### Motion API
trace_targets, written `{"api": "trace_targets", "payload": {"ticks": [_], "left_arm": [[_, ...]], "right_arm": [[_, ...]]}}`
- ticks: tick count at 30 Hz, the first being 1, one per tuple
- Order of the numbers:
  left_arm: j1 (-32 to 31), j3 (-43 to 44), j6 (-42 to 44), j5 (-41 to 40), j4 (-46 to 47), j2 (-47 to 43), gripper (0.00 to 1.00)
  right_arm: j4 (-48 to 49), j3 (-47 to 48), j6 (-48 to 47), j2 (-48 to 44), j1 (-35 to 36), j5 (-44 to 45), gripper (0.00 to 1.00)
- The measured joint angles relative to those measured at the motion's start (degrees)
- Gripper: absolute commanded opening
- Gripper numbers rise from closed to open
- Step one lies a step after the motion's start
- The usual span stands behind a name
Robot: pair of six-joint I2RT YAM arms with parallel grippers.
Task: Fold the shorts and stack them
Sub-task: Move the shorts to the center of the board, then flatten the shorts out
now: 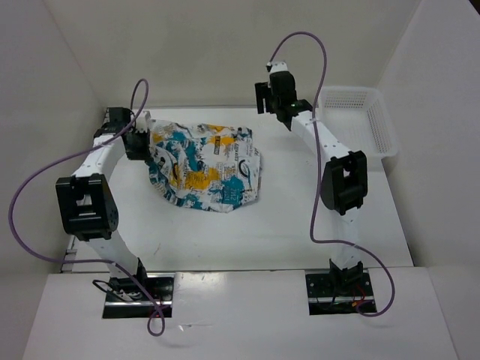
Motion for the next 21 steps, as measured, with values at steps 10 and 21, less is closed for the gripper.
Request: {"api": "trace_targets", "payload": {"ticks": [10,21], "left_arm": [[-2.32,-12.61,0.02,0.09,-0.09,-4.59,0.0],[-2.29,-15.82,0.02,-0.15,-1.29,-13.49,0.0]], "right_arm": [[-8.07,-28.63,3.58,-18.75,0.28,-21.31,0.89],[-9.79,-36.63,12.52,-12.63,0.61,-28.89,0.85]]}}
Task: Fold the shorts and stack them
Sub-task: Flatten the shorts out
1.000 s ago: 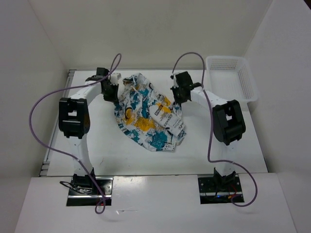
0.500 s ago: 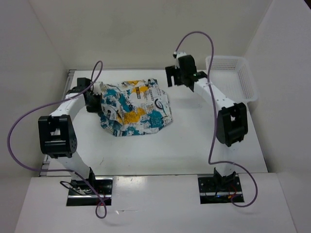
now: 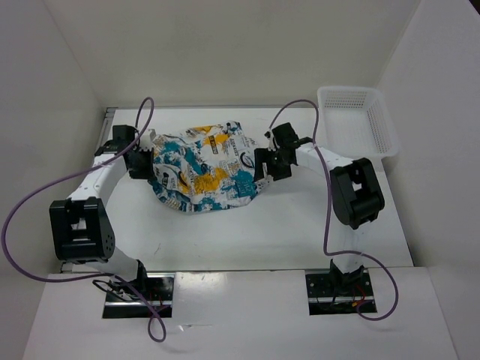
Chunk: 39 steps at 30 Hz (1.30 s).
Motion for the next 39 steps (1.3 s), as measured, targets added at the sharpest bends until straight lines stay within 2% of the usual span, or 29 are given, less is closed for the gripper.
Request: {"api": "trace_targets", "payload": {"ticks": [4,6,8,9,10,13,16,18,22,25,28,30,33,39], "left_arm": [[0.15,-1.36,0.02,-0.33,-0.52,-1.49,0.0],[0.28,-1.75,0.0,-0.57,-0.96,-1.62,0.0],[0.46,-2.03,0.0,-0.72,-1.01,-1.62,0.0],[0.55,-2.08,0.0,-0.72,-1.09,-1.62,0.0],[0.68,-2.08,0.0,-0.72,-1.11,-1.62,0.0],[0.96,-2.05,0.0,-0.81,-1.14,-1.62,0.0],[1.07,-0.02,0.02,-1.27,-2.73,-1.01,0.0],[1.49,5.53,0.0,-1.66,-4.94,1.05,0.03],[3.54,28.39,0.0,-2.82,-6.36,8.94,0.03],[4.61,44.94,-0.02,-2.86,-3.72,12.48,0.03],[5.03,54.23,-0.07,-1.29,-1.38,11.96,0.03],[4.48,55.28,-0.28,1.9,0.24,10.08,0.03],[3.21,51.69,-0.24,4.59,0.37,6.82,0.03],[3.43,34.4,-0.24,6.82,-2.64,-0.61,0.04]], "right_arm": [[0.11,-2.4,3.45,0.46,0.07,-0.28,0.84],[0.2,-2.58,5.07,1.33,0.24,-0.87,0.76],[0.7,-2.36,6.56,2.21,0.31,-1.81,0.64],[1.16,-2.32,7.26,2.51,0.35,-2.23,0.57],[1.55,-2.12,8.11,3.17,0.48,-2.75,0.37],[2.38,-1.44,9.9,5.03,0.92,-4.0,0.0],[1.6,1.42,11.15,7.15,1.25,-4.33,0.0],[-0.48,7.61,10.4,8.87,1.38,-3.1,0.0],[-0.72,29.59,8.15,12.11,0.61,1.75,0.0],[1.66,44.26,6.82,11.67,-1.68,4.44,0.0],[3.61,49.53,5.62,7.74,-5.44,6.45,0.0],[3.91,49.64,5.35,3.65,-7.96,5.88,0.0],[3.96,47.45,3.91,-1.84,-9.75,5.31,0.0],[2.25,33.86,-0.79,-11.45,-9.75,2.69,0.0]]}}
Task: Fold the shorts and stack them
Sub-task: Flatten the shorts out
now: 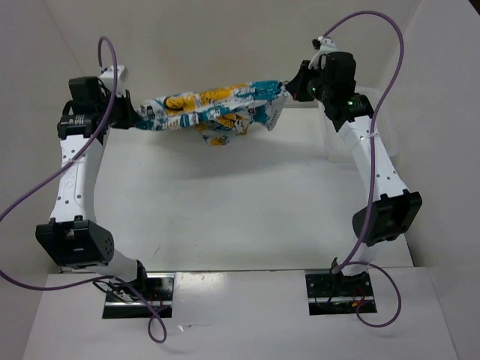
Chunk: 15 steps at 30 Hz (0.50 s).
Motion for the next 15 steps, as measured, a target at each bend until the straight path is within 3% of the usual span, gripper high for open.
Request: {"api": "trace_targets", "payload": {"ticks": [3,6,15], "left_arm": [[0.02,-9.33,0.0,0.11,-3.98,-4.59,0.03],[0.04,-12.13,0.0,0.52,-7.34,-7.54,0.0],[0.31,-2.19,0.02,1.38,-10.95,-15.61,0.0]], "right_arm": [[-2.75,-6.4,-1.53,-2.16,0.0,-1.25,0.0],[-5.68,-7.52,-2.71,-1.99,0.0,-1.7,0.0],[-7.85,-3.23,-6.32,-6.25,0.0,-2.99,0.0]]}}
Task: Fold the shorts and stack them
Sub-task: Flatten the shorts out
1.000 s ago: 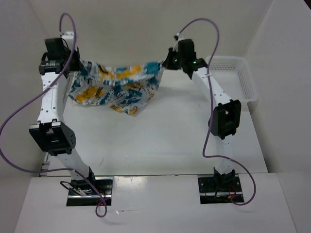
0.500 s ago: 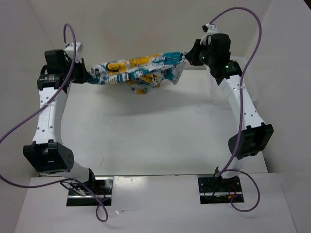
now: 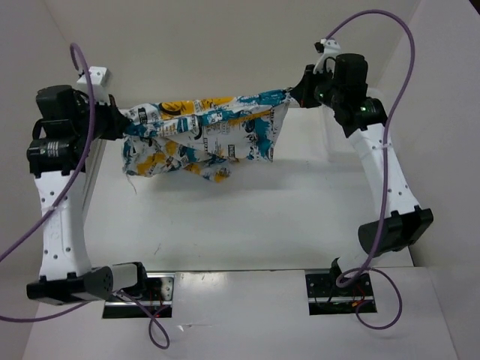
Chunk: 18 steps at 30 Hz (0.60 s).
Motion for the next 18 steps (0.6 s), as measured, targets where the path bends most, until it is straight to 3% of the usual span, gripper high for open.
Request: {"api": "trace_targets", "payload": {"ticks": [11,18], "left_arm": [[0.04,11.74,-0.02,5.49,2.64,-11.63,0.0],[0.04,9.05,-0.07,6.64,4.72,-12.66,0.0]], "right_arm": [[-0.94,14.82,-2.47,-14.51,-0.09,0.28,0.0],[0.17,11.23,-2.25,-20.33,-0.22,-0.59,0.0]]}}
